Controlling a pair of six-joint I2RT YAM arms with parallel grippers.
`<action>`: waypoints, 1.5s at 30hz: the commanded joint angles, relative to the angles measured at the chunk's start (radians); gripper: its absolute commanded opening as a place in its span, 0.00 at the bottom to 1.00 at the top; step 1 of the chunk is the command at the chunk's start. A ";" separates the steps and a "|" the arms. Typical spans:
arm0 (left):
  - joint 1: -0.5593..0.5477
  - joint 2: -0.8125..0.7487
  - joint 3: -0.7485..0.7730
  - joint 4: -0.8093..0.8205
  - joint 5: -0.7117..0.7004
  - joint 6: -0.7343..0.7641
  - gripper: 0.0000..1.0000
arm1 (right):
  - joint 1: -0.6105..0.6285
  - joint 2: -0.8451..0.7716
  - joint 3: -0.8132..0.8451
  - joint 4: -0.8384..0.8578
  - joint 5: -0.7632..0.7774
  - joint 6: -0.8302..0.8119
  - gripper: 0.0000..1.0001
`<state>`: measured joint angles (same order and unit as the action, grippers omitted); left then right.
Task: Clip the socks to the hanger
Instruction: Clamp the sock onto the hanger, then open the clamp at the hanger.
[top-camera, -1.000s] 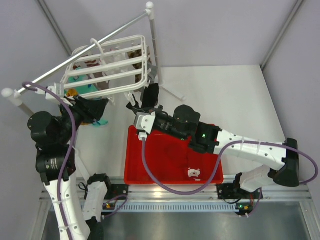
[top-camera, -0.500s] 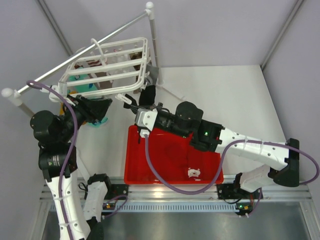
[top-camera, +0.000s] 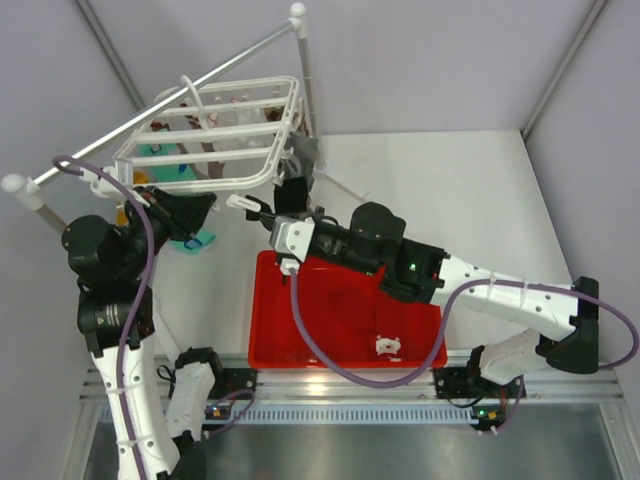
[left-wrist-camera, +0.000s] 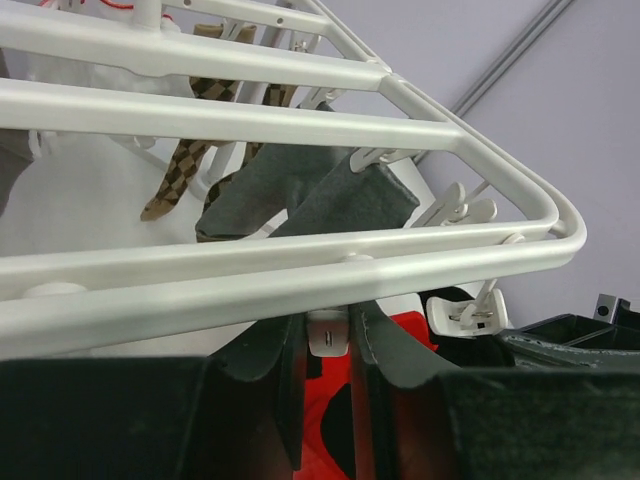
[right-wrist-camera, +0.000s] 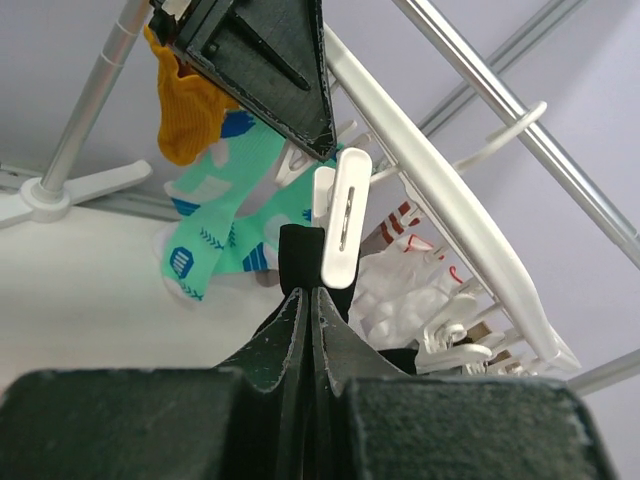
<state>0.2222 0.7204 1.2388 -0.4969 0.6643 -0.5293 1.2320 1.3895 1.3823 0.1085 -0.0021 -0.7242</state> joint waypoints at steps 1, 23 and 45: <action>0.003 -0.001 0.014 0.049 0.034 -0.009 0.12 | -0.014 0.009 0.044 0.008 0.025 0.046 0.00; 0.003 -0.023 0.108 -0.100 0.068 0.032 0.00 | -0.045 -0.015 0.191 -0.165 -0.214 0.348 0.34; 0.002 -0.056 0.106 -0.146 0.000 -0.029 0.00 | 0.081 0.264 0.369 -0.070 0.128 0.304 0.30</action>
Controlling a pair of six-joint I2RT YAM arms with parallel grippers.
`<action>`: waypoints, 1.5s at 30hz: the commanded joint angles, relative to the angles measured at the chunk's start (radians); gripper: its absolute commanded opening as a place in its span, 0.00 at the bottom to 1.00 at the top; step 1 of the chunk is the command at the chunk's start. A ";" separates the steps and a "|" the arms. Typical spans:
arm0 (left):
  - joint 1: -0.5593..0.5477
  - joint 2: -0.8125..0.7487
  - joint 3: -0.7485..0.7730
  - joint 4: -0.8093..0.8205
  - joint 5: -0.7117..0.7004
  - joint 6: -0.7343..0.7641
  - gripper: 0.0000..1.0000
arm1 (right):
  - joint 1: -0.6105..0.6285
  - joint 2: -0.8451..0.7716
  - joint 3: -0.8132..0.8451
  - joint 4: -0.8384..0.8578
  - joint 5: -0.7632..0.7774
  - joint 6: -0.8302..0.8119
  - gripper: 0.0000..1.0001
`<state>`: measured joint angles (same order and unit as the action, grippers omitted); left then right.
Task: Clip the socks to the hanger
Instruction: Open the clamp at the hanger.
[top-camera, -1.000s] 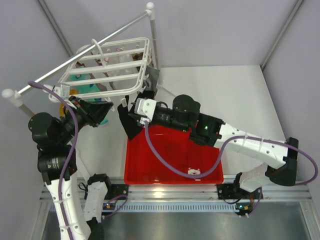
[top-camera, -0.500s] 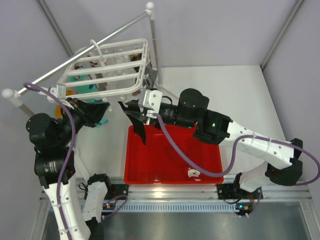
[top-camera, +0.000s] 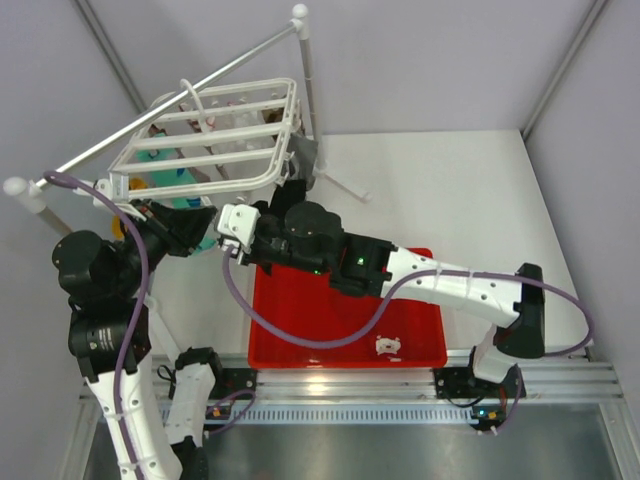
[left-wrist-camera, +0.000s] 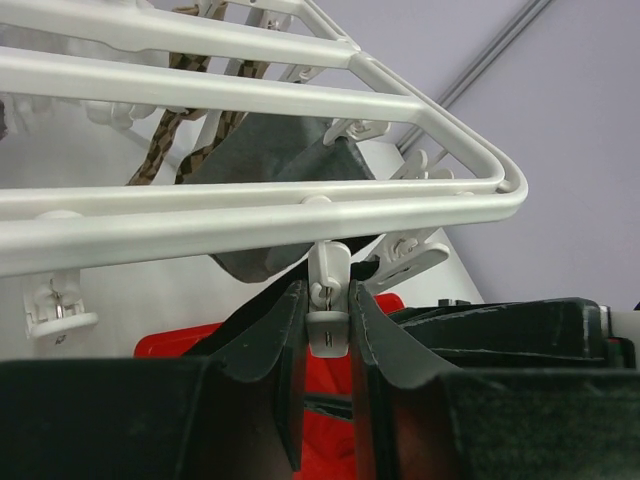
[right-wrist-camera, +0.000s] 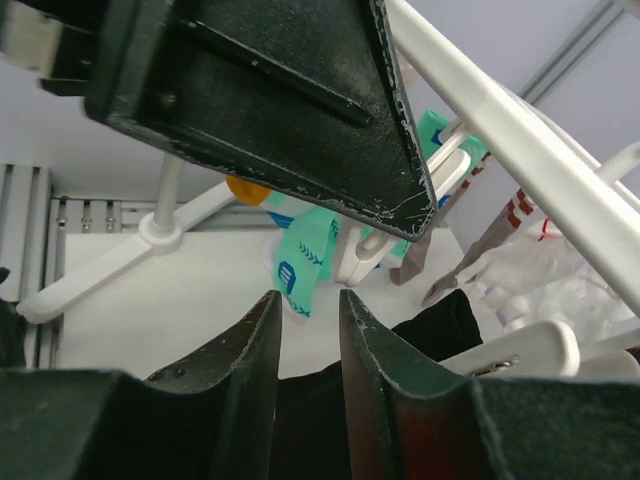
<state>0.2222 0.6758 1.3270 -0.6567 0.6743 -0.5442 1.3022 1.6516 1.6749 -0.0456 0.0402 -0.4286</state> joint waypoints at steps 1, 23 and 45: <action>0.002 -0.015 0.014 0.012 -0.010 -0.016 0.00 | 0.011 0.013 0.086 0.092 0.093 0.013 0.30; 0.003 -0.024 -0.014 -0.001 -0.012 -0.019 0.04 | 0.006 0.047 0.112 0.121 0.044 0.021 0.00; 0.002 -0.042 0.009 0.086 -0.030 -0.020 0.26 | -0.164 0.019 0.143 -0.005 -0.467 0.353 0.00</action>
<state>0.2230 0.6327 1.3170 -0.6659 0.6312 -0.5549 1.1618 1.7016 1.7519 -0.0433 -0.2955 -0.1703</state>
